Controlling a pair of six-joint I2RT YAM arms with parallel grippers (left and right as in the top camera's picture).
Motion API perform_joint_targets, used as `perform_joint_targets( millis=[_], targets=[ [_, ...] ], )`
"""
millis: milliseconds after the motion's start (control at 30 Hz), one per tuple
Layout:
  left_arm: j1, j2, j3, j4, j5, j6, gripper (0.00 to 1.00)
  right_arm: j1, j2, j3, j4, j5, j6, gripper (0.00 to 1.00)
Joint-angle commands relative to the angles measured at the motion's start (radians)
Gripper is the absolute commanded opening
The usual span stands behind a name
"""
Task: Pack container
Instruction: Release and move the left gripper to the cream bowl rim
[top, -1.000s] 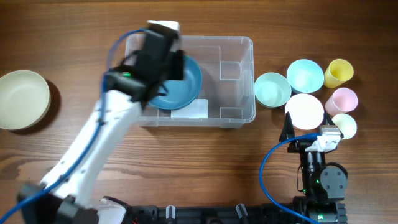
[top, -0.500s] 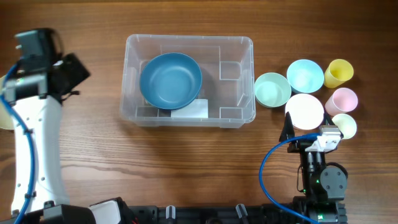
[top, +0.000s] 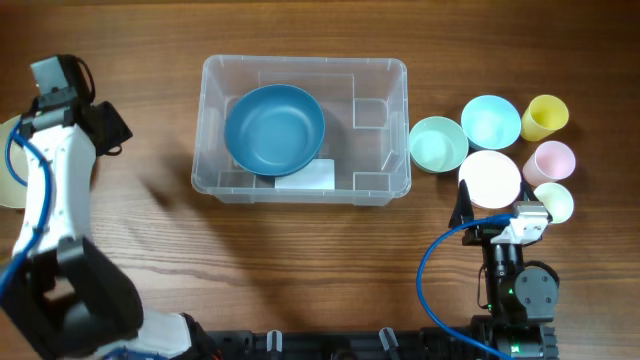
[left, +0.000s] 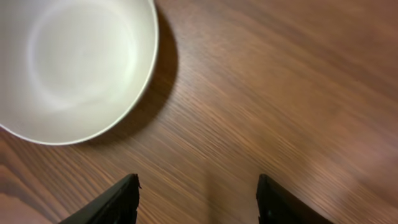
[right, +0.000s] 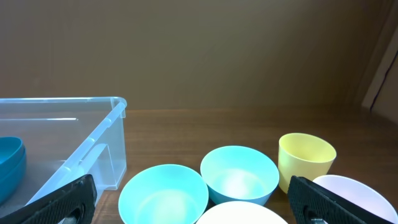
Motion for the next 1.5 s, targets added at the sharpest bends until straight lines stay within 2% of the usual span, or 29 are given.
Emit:
perform_joint_targets(
  millis=[0, 67, 200, 467, 667, 867, 1067, 1300, 1467],
  targets=[
    [0.039, 0.059, -0.006, 0.034, -0.076, 0.026, 0.62, -0.003, -0.005, -0.003, 0.003, -0.013, -0.01, 1.0],
    [0.061, 0.09, -0.006, 0.058, -0.076, 0.031, 0.61, -0.003, -0.005, -0.003, 0.003, -0.013, -0.01, 1.0],
    [0.103, 0.156, -0.006, 0.113, -0.076, 0.124, 0.6, -0.003, -0.005, -0.003, 0.003, -0.013, -0.01, 1.0],
    [0.163, 0.256, -0.006, 0.188, -0.015, 0.123, 0.6, -0.003, -0.005, -0.003, 0.003, -0.013, -0.01, 1.0],
    [0.182, 0.298, -0.006, 0.251, -0.011, 0.175, 0.59, -0.003, -0.005, -0.003, 0.003, -0.013, -0.01, 1.0],
    [0.182, 0.298, -0.006, 0.268, 0.001, 0.175, 0.47, -0.003, -0.005, -0.003, 0.003, -0.013, -0.01, 1.0],
    [0.182, 0.301, -0.006, 0.272, 0.031, 0.179, 0.43, -0.003, -0.005, -0.003, 0.003, -0.013, -0.01, 1.0],
    [0.182, 0.301, -0.006, 0.283, 0.061, 0.336, 0.38, -0.003, -0.005, -0.003, 0.003, -0.013, -0.01, 1.0],
    [0.182, 0.301, -0.006, 0.283, 0.064, 0.358, 0.36, -0.003, -0.005, -0.003, 0.003, -0.013, -0.01, 1.0]
  ],
)
